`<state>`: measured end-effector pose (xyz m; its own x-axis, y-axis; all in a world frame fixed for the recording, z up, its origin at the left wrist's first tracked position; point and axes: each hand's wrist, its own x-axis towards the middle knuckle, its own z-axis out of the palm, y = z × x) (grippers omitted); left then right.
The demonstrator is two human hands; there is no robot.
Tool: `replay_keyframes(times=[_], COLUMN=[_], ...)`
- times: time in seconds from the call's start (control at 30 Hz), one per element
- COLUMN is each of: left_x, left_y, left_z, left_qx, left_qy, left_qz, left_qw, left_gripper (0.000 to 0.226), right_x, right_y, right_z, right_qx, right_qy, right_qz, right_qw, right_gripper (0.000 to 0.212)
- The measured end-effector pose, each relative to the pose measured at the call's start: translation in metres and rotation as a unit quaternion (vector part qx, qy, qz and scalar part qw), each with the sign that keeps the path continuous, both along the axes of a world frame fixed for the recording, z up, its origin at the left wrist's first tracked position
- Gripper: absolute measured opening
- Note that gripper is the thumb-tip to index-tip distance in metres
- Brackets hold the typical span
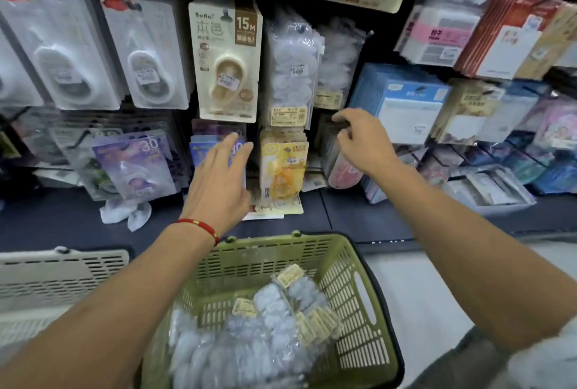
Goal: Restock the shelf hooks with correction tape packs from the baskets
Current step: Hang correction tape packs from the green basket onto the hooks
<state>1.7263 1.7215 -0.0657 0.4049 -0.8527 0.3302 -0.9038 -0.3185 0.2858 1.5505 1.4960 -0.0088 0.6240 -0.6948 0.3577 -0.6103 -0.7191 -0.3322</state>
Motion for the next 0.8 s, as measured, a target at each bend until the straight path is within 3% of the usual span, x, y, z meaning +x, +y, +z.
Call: replay_keyframes(times=[0.1, 0.17, 0.27, 0.33, 0.47, 0.6, 0.7, 0.8], left_x=[-0.017, -0.032, -0.057, -0.072, -0.098, -0.112, -0.111, -0.108], left_y=[0.015, 0.027, 0.051, 0.072, 0.116, 0.140, 0.135, 0.121], left_z=[-0.026, -0.047, -0.087, -0.118, -0.174, -0.203, -0.206, -0.200], left_qx=[0.100, 0.188, 0.281, 0.314, 0.358, 0.397, 0.399, 0.383], left_qy=[0.032, 0.061, 0.088, 0.112, 0.192, 0.247, 0.258, 0.272], left_qz=[-0.020, -0.036, -0.055, -0.052, -0.022, 0.011, 0.031, 0.048], left_qw=[0.994, 0.980, 0.954, 0.941, 0.914, 0.884, 0.880, 0.882], left_gripper=[0.067, 0.059, 0.054, 0.054, 0.054, 0.051, 0.048, 0.046], right_x=[-0.040, -0.058, -0.068, -0.070, -0.077, -0.082, -0.076, -0.075], right_y=[0.036, 0.058, 0.082, 0.096, 0.127, 0.149, 0.145, 0.131], right_z=[-0.038, -0.070, -0.129, -0.176, -0.268, -0.323, -0.326, -0.319], right_qx=[0.028, 0.086, 0.194, 0.260, 0.326, 0.261, 0.213, 0.289], right_qy=[0.044, 0.153, 0.355, 0.418, 0.414, 0.452, 0.468, 0.476], right_qz=[0.035, 0.070, 0.105, 0.103, 0.062, 0.076, 0.083, 0.078], right_qw=[0.998, 0.982, 0.909, 0.864, 0.848, 0.850, 0.854, 0.827], right_gripper=[0.027, 0.024, 0.026, 0.028, 0.057, 0.096, 0.097, 0.089])
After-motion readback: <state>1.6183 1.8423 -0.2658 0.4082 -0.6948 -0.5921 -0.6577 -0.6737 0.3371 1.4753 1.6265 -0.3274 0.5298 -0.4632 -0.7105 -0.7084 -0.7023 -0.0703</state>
